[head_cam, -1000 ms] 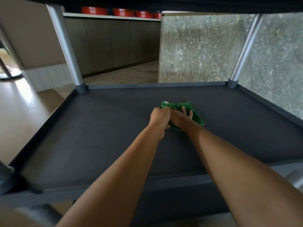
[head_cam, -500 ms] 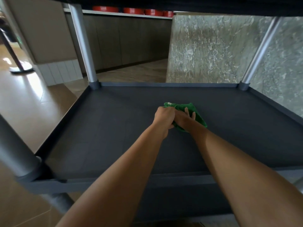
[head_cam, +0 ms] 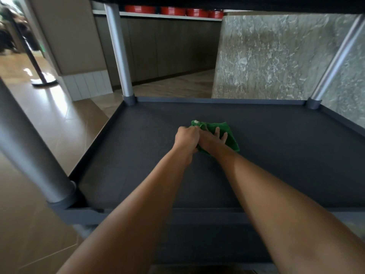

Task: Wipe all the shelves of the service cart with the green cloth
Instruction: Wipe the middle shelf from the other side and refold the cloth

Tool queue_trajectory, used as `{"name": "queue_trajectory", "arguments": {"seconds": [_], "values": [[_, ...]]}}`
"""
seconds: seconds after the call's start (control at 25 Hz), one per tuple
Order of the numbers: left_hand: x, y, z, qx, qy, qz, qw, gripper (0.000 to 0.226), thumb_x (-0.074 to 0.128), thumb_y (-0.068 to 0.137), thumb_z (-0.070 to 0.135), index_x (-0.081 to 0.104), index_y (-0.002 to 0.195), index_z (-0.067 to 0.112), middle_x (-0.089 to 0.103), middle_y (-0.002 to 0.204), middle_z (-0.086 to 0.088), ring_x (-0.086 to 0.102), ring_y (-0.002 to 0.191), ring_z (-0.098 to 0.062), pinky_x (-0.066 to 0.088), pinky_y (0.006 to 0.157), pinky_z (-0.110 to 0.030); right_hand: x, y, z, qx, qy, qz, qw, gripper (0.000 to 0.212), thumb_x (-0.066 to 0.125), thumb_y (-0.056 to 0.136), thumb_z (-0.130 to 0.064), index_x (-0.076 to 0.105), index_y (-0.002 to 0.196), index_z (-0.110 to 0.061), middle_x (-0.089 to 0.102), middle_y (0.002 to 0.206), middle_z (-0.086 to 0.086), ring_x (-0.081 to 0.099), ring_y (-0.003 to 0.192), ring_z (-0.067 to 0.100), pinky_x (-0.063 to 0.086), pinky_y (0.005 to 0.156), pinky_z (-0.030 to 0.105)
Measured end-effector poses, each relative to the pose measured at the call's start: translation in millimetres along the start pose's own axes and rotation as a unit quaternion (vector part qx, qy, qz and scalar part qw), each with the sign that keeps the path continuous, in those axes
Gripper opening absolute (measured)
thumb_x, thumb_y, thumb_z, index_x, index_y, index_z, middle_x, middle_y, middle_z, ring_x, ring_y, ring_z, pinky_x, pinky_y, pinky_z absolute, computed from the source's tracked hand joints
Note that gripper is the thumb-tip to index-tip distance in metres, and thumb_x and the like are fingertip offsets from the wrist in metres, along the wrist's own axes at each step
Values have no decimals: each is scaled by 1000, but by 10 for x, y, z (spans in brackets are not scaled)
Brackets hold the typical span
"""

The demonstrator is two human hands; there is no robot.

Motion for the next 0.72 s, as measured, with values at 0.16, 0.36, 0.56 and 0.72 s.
{"name": "queue_trajectory", "arguments": {"seconds": [0.16,0.36,0.56,0.72], "values": [[-301,60,-51,3,-14,36,999,33,43,91,16,58,117,3,62,114,-19,62,102,-33,54,79,-37,160,-15,-301,-29,6,-16,999,59,20,94,-54,24,148,-32,6,159,-12,-13,145,30,-18,110,55],[-629,96,-92,5,-51,77,996,33,41,90,11,57,118,1,61,116,-21,61,100,-32,50,72,-34,350,-68,-660,-66,-17,-34,997,59,16,94,-56,22,149,-32,5,159,-12,-15,144,30,-20,109,55],[-829,98,-114,1,-75,96,993,34,42,88,11,59,116,1,63,112,-18,62,98,-32,51,73,-35,465,-60,-867,-51,6,-43,998,66,9,92,-53,25,149,-24,8,159,-11,-17,144,24,-21,110,52],[-1016,80,-122,-1,-102,129,986,26,42,87,8,60,105,2,59,94,-15,56,82,-27,43,66,-30,587,-99,-1106,-61,-2,-61,996,70,8,89,-53,26,149,-22,11,158,-12,-15,145,22,-22,110,51]]}}
Point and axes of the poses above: each hand's wrist, its own y-axis towards the middle knuckle, its own x-axis out of the palm, z = x × y, the point moved 1 cm from there along y, towards the middle knuckle
